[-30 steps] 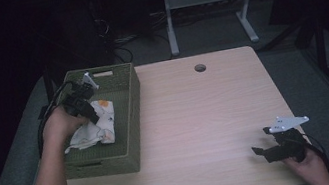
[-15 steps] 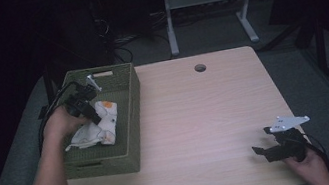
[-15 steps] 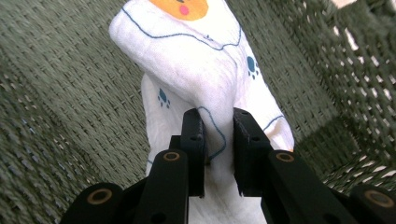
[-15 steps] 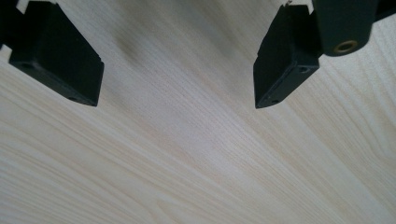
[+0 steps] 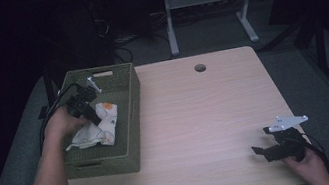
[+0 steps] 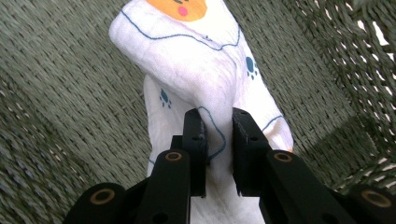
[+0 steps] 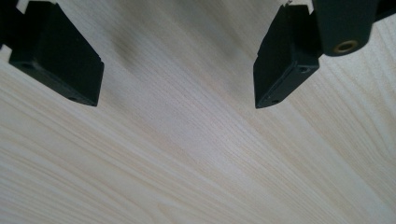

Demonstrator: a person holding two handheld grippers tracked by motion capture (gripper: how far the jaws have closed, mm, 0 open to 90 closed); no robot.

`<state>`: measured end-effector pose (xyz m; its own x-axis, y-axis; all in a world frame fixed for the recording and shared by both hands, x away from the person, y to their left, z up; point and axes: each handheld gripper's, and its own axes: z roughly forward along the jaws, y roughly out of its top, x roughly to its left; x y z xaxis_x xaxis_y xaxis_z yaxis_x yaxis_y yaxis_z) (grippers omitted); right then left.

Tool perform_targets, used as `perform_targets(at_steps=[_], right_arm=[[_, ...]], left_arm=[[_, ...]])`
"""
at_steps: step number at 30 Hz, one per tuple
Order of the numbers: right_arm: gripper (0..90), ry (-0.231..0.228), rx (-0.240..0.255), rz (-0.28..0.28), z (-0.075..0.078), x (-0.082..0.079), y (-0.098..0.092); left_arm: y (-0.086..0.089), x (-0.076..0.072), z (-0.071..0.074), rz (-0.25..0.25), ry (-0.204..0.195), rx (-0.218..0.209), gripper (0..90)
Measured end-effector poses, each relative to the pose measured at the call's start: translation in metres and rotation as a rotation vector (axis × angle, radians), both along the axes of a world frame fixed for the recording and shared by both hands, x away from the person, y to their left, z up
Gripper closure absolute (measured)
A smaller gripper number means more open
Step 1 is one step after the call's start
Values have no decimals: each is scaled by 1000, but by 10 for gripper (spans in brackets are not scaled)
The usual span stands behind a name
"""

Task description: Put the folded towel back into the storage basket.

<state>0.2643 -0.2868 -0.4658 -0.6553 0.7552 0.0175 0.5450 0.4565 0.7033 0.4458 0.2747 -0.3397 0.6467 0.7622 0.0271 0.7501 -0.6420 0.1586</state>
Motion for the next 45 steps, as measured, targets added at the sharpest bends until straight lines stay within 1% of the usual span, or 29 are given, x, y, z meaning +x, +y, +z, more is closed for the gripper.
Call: perform_targets(at_steps=[1, 2, 3, 6, 7, 9, 12, 17, 19, 20, 21, 27, 28, 30, 32, 35, 36, 38, 45], right_arm=[[159, 1, -2, 1, 0, 0, 1], [160, -1, -2, 3, 0, 0, 1], [160, -1, -2, 4, 0, 0, 1], [160, 0, 0, 2, 0, 0, 1], [159, -1, 0, 4, 0, 0, 0], [160, 1, -2, 2, 0, 0, 1], [160, -5, -5, 9, 0, 0, 1], [159, -2, 2, 7, 1, -1, 2], [159, -4, 1, 10, 2, -2, 3], [159, -6, 1, 12, 2, -2, 3], [160, -9, -1, 18, 2, -2, 4], [159, -13, -3, 30, 3, -3, 7], [159, -14, -3, 33, 3, -3, 7], [159, -13, -1, 33, 3, -3, 8], [159, -12, -2, 35, 3, -3, 8], [159, -11, 0, 35, 4, -3, 8], [159, -13, -2, 36, 3, -3, 8], [159, -12, -2, 38, 3, -3, 8], [159, -12, -2, 42, 3, -2, 8]], left_arm=[[0, 1, -1, 7, -24, 12, 745], [0, 2, -1, 37, -45, 36, 634], [3, 4, -1, 66, -37, 41, 595], [6, 4, -2, 77, -41, 27, 562], [7, 4, -2, 79, -31, 29, 560], [6, 3, -3, 82, -31, 35, 551], [4, 2, -2, 86, -24, 31, 539], [-1, -2, 0, 90, -35, -2, 536], [-1, -4, 1, 97, -34, -9, 536], [-1, -6, 1, 104, -44, -15, 534], [-2, -9, 2, 108, -43, -18, 528], [-5, -18, 7, 115, -48, -23, 516], [-6, -18, 8, 106, -51, -18, 511], [-8, -20, 9, 106, -54, -19, 508], [-11, -22, 10, 114, -47, -18, 496], [-13, -22, 10, 109, -46, -18, 490], [-14, -23, 10, 108, -38, -19, 489], [-17, -23, 11, 110, -43, -17, 484], [-26, -25, 21, 109, -50, -34, 471]])
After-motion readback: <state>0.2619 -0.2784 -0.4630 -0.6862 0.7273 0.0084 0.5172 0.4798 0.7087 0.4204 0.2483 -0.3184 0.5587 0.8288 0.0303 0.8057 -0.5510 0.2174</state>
